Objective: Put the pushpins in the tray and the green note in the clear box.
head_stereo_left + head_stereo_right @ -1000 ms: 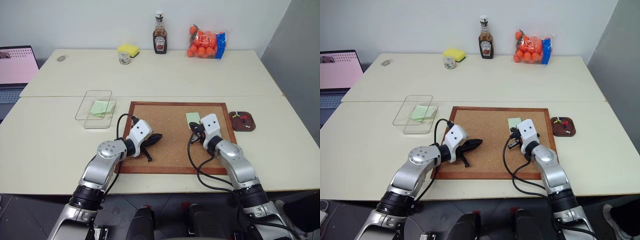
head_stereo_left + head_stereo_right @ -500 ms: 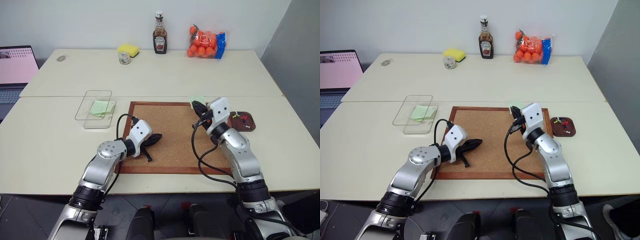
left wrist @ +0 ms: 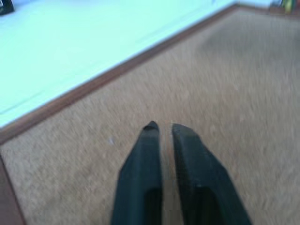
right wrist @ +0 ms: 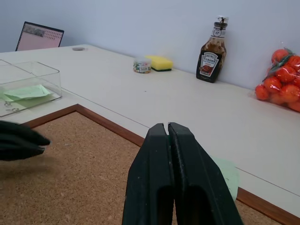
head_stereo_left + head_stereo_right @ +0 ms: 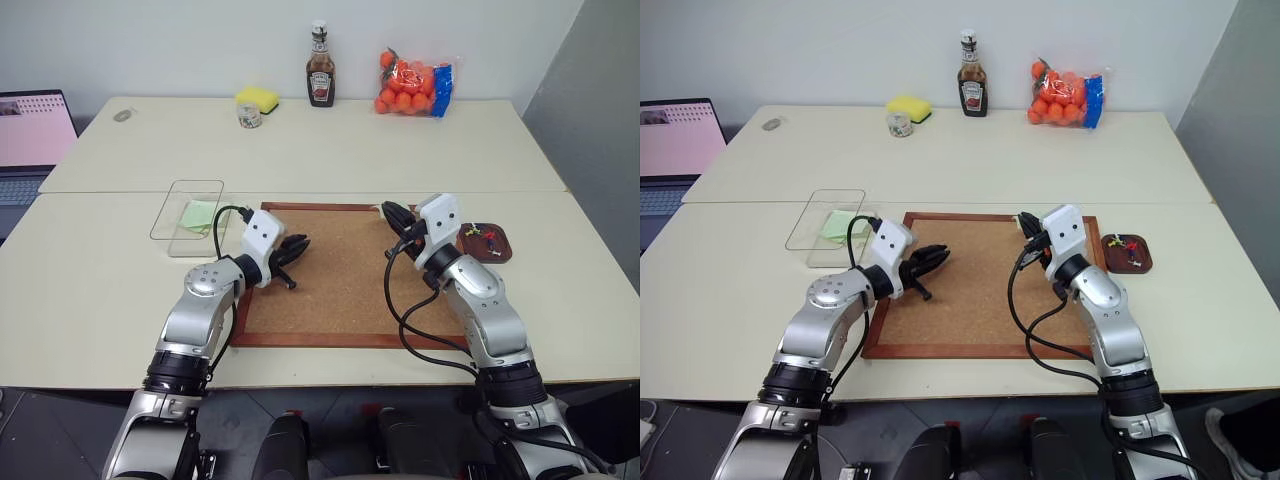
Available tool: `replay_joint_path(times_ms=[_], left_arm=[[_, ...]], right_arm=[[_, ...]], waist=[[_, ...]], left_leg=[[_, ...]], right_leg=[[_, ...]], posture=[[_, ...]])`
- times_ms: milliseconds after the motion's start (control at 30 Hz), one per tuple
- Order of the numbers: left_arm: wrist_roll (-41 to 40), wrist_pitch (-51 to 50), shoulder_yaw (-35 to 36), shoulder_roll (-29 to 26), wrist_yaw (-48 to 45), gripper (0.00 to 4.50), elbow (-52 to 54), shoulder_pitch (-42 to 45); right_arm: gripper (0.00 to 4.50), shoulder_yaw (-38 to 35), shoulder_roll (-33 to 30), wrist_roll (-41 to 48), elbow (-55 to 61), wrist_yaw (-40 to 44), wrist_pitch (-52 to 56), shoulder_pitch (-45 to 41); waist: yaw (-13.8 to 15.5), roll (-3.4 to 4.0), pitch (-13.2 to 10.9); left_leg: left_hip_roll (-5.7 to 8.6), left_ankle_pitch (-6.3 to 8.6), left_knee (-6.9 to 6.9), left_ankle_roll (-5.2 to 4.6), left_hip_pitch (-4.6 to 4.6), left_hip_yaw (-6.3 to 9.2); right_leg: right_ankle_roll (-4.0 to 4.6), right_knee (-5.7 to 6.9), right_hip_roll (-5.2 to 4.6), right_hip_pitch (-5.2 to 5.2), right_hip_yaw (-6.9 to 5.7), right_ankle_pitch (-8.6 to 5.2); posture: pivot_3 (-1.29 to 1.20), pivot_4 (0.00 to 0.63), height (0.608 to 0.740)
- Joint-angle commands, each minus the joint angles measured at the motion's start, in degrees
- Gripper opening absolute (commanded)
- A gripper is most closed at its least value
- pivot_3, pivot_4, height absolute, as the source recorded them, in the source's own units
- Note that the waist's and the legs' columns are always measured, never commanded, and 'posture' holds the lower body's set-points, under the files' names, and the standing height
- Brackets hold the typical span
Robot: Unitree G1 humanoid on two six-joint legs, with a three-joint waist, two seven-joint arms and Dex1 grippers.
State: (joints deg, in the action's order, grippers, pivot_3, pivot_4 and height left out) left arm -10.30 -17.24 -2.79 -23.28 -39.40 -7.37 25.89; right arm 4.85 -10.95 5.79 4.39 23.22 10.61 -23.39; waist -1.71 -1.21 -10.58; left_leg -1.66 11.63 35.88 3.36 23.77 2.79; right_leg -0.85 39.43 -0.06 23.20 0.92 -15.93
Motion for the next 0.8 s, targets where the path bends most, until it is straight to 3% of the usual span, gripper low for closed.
replay_joint_path(times_ms=[33,333,567,800], left_arm=[[-1.52,1.69,0.72,-0.23,-1.96,1.48,1.86,2.55],[-2.21,6.82,-0.58,-0.73,-9.12,3.29,-1.68,6.39],[1.24,15.58,-3.22,0.98,-12.03,4.49,-10.36,12.64],[2.98,23.25,-6.22,3.12,-15.97,4.49,-16.10,17.00]], right_arm=[[0.00,0.15,-0.19,0.97,3.69,0.65,0.34,0.22],[0.00,0.92,-1.28,3.54,8.12,4.18,4.23,0.92],[0.00,1.36,-3.07,7.45,13.75,7.23,10.31,2.06],[0.00,1.44,-3.55,10.46,17.23,7.60,15.44,2.09]], waist=[[0.01,-0.01,-0.01],[-0.01,-0.01,-0.01],[0.05,-0.01,-0.01],[0.00,-0.02,-0.01]], left_leg=[[0.00,0.00,0.00,0.00,0.00,0.00],[0.00,0.00,0.00,0.00,0.00,0.01],[0.02,0.00,0.02,0.00,0.02,0.01],[0.02,0.00,0.02,0.00,0.03,0.01]], right_leg=[[0.00,0.00,0.00,0.00,0.00,0.00],[-0.01,-0.01,0.01,0.00,-0.02,-0.01],[-0.02,0.00,0.01,0.00,-0.06,-0.01],[-0.05,-0.02,0.02,0.00,-0.07,-0.03]], posture=[[0.00,0.150,0.740],[0.00,0.150,0.740],[0.00,0.150,0.740],[0.00,0.150,0.740]])
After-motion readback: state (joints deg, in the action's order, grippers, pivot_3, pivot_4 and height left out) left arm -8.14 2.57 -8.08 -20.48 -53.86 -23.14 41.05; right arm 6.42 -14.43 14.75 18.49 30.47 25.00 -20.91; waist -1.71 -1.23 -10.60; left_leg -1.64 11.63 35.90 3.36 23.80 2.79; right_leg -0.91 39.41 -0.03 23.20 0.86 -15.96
